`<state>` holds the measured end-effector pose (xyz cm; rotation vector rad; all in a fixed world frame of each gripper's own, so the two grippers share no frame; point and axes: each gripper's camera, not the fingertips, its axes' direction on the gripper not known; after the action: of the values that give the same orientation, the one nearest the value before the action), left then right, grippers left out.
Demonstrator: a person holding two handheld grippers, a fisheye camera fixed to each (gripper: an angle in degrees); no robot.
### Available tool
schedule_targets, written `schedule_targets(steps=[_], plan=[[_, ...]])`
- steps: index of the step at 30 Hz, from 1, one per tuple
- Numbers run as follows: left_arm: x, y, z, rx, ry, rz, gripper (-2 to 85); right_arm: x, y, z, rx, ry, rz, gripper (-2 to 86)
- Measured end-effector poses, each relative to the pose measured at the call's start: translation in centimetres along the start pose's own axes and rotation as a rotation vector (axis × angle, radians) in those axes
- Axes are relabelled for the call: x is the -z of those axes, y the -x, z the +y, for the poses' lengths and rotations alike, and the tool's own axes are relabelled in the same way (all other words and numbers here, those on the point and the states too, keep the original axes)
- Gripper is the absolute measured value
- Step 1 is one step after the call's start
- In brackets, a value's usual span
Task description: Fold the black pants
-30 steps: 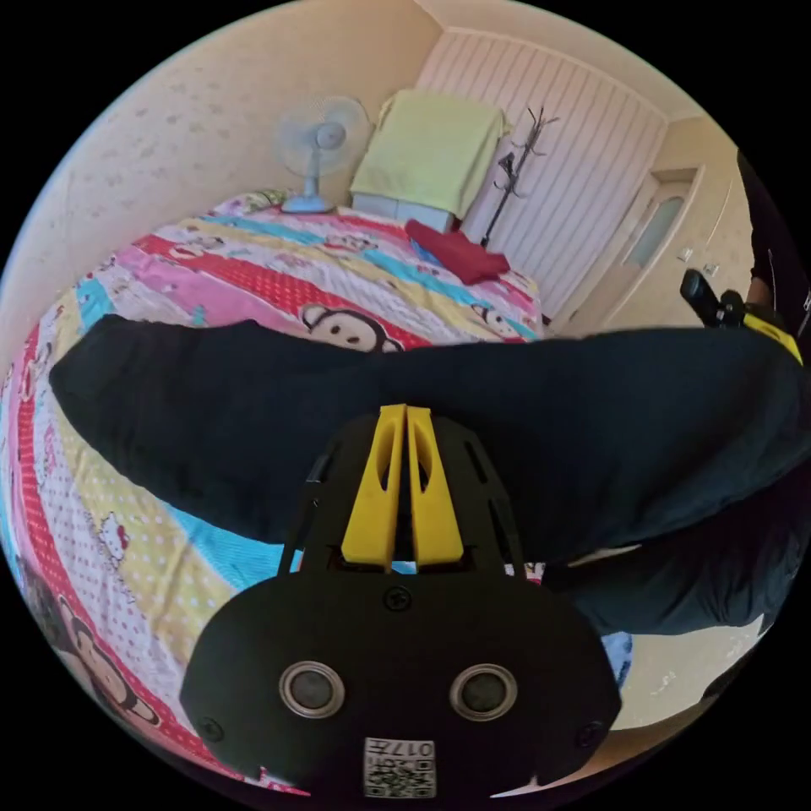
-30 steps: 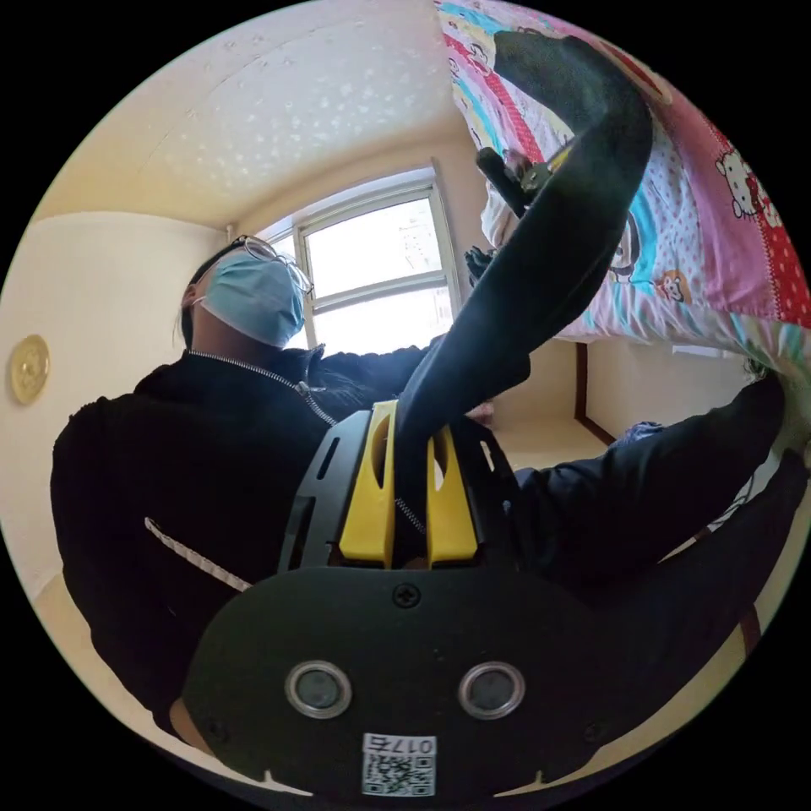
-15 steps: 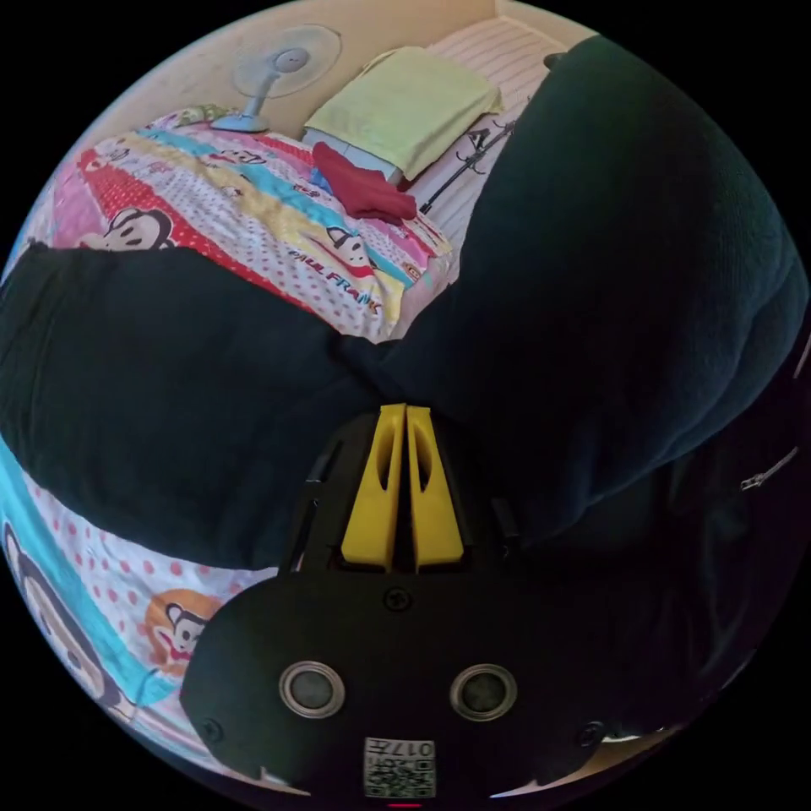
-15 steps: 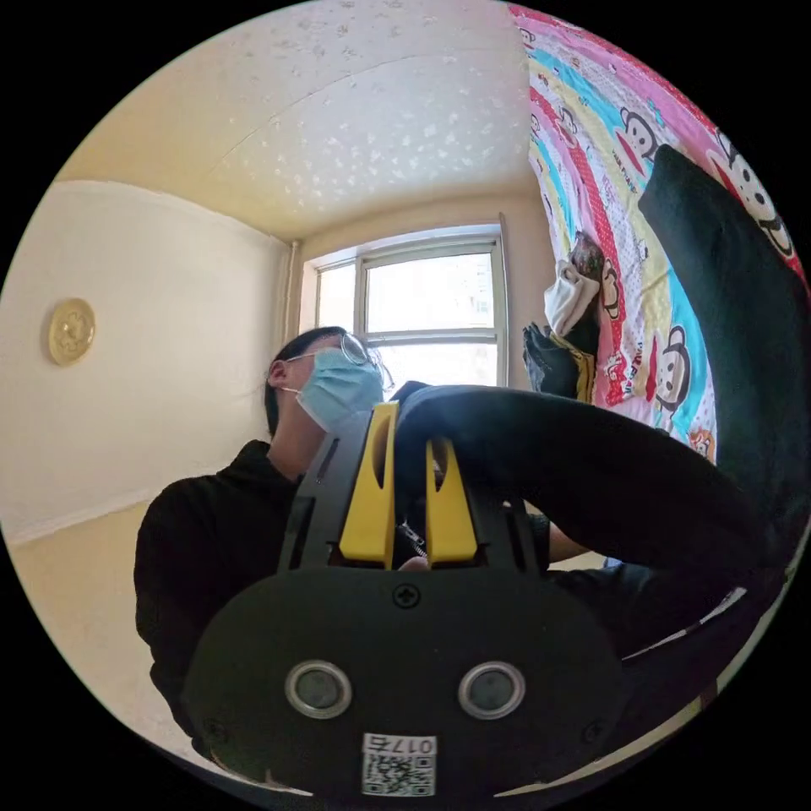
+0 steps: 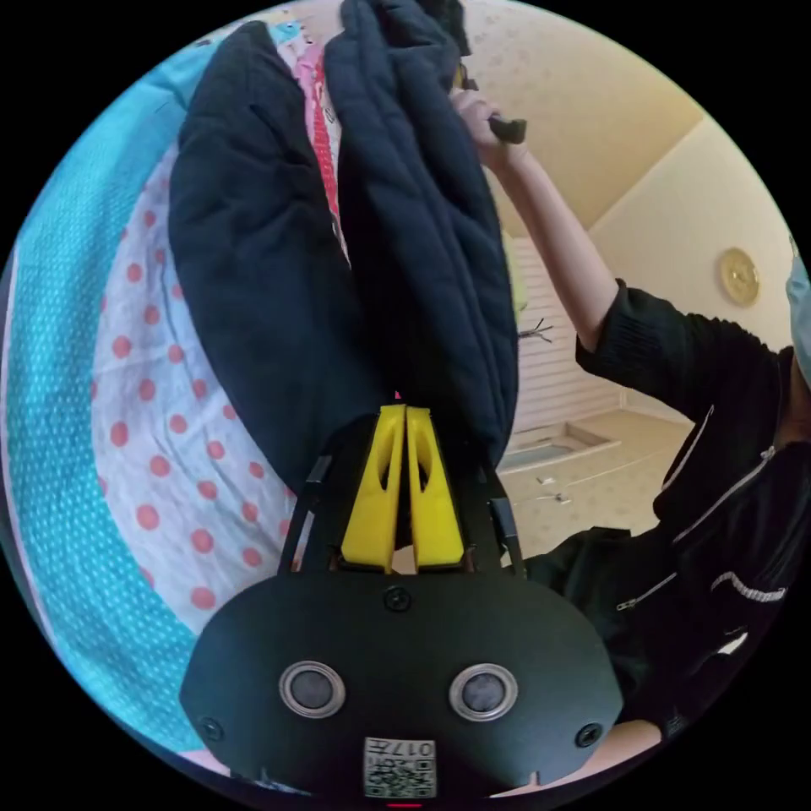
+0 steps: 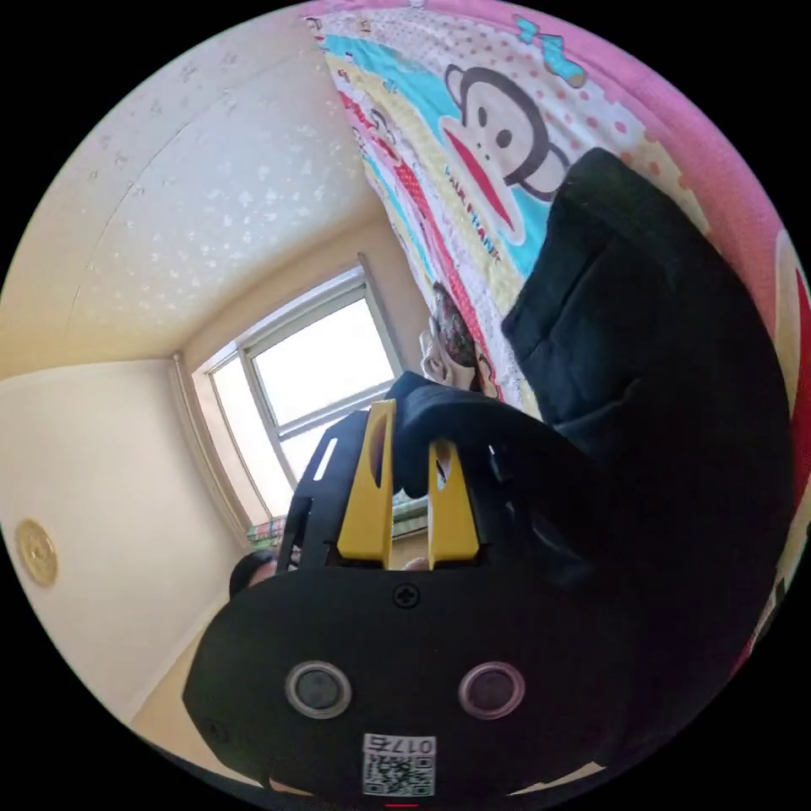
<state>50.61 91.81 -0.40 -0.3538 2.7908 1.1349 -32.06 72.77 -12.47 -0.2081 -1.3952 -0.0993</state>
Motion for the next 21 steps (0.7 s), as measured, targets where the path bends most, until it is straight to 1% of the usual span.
schedule_targets(steps=[2,3,5,7,10,12,13,15,17,19,21], plan=[[0.6,1.1,-0.5,0.037,0.011,0.008,-1.0,0.6,-2.2,-1.1,-0.034,-0.081,-0.007,9.7],[0.9,1.2,-0.8,0.035,0.027,0.006,-1.0,0.8,-2.9,-1.4,-0.018,-0.126,-0.097,11.8],[1.6,1.2,-0.9,0.056,0.044,-0.02,-1.0,0.9,-2.3,-1.0,0.052,-0.19,-0.229,12.5],[2.8,1.3,-0.5,0.106,0.072,-0.008,-1.0,1.0,-0.4,-0.2,0.117,-0.21,-0.239,12.9],[4.8,1.5,0.8,0.156,0.121,0.009,-1.0,-0.1,4.0,2.5,0.239,-0.107,-0.094,12.8],[6.1,1.3,1.7,0.169,0.164,0.003,-1.0,-1.9,7.0,6.9,0.373,0.029,0.109,11.9],[7.0,0.9,2.3,0.142,0.189,0.023,-1.0,-2.5,7.4,8.3,0.411,0.071,0.166,11.5],[7.9,0.1,3.2,0.091,0.245,0.057,-1.0,-5.2,6.6,14.4,0.5,0.239,0.358,10.3],[8.3,-1.0,3.7,0.05,0.331,0.049,-1.0,-6.5,4.4,18.9,0.513,0.32,0.41,9.7],[9.0,-3.6,3.7,-0.039,0.402,-0.013,-1.0,-7.1,2.2,23.4,0.519,0.312,0.476,9.0],[9.7,-5.8,2.7,-0.11,0.397,-0.046,-1.0,-7.9,0.3,30.1,0.588,0.271,0.596,8.2]])
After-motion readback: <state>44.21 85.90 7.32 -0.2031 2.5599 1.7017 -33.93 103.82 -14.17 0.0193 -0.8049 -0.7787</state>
